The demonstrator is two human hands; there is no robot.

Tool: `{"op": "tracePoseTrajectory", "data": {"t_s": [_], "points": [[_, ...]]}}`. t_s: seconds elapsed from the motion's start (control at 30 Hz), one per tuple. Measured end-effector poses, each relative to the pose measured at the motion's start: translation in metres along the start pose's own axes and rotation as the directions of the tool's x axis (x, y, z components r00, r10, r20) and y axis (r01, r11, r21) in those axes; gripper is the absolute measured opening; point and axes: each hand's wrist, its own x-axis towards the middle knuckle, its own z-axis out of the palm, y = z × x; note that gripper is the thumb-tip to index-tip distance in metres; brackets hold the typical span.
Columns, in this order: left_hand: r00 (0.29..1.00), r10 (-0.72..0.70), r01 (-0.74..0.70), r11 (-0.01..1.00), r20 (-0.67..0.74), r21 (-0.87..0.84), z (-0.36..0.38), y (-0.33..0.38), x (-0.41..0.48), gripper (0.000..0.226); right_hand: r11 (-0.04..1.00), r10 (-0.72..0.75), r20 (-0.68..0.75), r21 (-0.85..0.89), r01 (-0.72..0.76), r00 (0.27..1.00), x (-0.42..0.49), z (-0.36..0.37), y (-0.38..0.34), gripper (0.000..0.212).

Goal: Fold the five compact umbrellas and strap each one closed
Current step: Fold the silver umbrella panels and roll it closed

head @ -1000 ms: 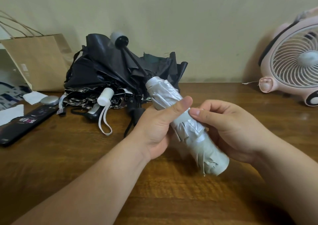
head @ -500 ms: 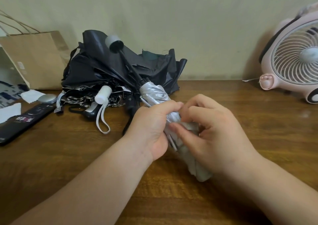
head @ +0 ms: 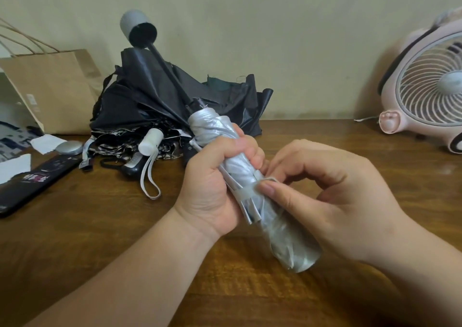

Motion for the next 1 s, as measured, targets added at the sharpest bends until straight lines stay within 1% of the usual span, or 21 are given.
{"op": "tracePoseTrajectory", "data": {"t_s": [0.1,0.17,0.23,0.33,0.43,0.5,0.63,0.73,0.77,0.8,0.87,0.9,0.93,1.0], "points": [[0.998,0.053,-0.055,0.998,0.042,0.040,-0.003,0.001,0.000,0.016,0.999,-0.026,0.003,0.020,0.026,1.000,-0.001,0.003,-0.003,0.010],[0.991,0.086,-0.092,0.994,0.105,0.057,-0.003,0.003,0.000,0.015,0.992,0.047,-0.030,0.119,-0.043,0.998,-0.002,0.008,-0.005,0.010],[0.982,0.096,-0.108,0.992,0.160,0.070,-0.004,0.004,0.000,0.014,0.949,0.182,-0.050,0.269,-0.162,0.982,-0.001,0.012,-0.006,0.012],[0.974,0.101,-0.125,0.986,0.201,0.111,-0.003,0.006,-0.002,0.007,0.831,0.355,-0.003,0.459,-0.315,0.935,0.001,0.015,-0.010,0.018],[0.969,0.087,-0.117,0.986,0.229,0.121,-0.001,0.008,-0.003,0.006,0.674,0.508,0.115,0.565,-0.477,0.854,0.002,0.015,-0.015,0.021],[0.966,0.077,-0.106,0.989,0.245,0.107,-0.003,0.008,-0.002,0.011,0.575,0.559,0.181,0.618,-0.536,0.809,0.003,0.015,-0.018,0.021],[0.962,0.082,-0.110,0.989,0.262,0.094,-0.003,0.007,-0.002,0.023,0.404,0.596,0.260,0.721,-0.563,0.760,0.004,0.015,-0.019,0.023],[0.955,0.076,-0.095,0.994,0.285,0.054,-0.003,0.007,-0.002,0.016,0.324,0.612,0.306,0.744,-0.584,0.729,0.004,0.018,-0.017,0.027],[0.950,0.077,-0.093,0.995,0.304,0.037,-0.002,0.008,-0.003,0.014,0.288,0.619,0.333,0.746,-0.601,0.711,0.004,0.020,-0.014,0.034],[0.941,0.078,-0.087,0.996,0.329,0.013,-0.001,0.010,-0.003,0.014,0.241,0.619,0.381,0.740,-0.628,0.687,0.004,0.022,-0.011,0.045],[0.924,0.062,-0.060,0.998,0.377,-0.018,-0.001,0.012,-0.003,0.017,0.127,0.577,0.510,0.715,-0.687,0.638,0.005,0.024,-0.006,0.064],[0.922,0.045,-0.046,0.999,0.385,-0.008,-0.002,0.012,-0.003,0.017,0.092,0.549,0.562,0.696,-0.713,0.619,0.005,0.024,-0.004,0.070],[0.923,0.026,-0.035,0.999,0.383,0.014,-0.002,0.011,-0.003,0.017,0.079,0.527,0.598,0.673,-0.735,0.604,0.004,0.022,-0.001,0.071],[0.941,-0.019,-0.011,0.996,0.338,0.086,-0.004,0.008,-0.004,0.014,0.098,0.493,0.644,0.627,-0.773,0.585,0.003,0.018,0.003,0.065]]}}
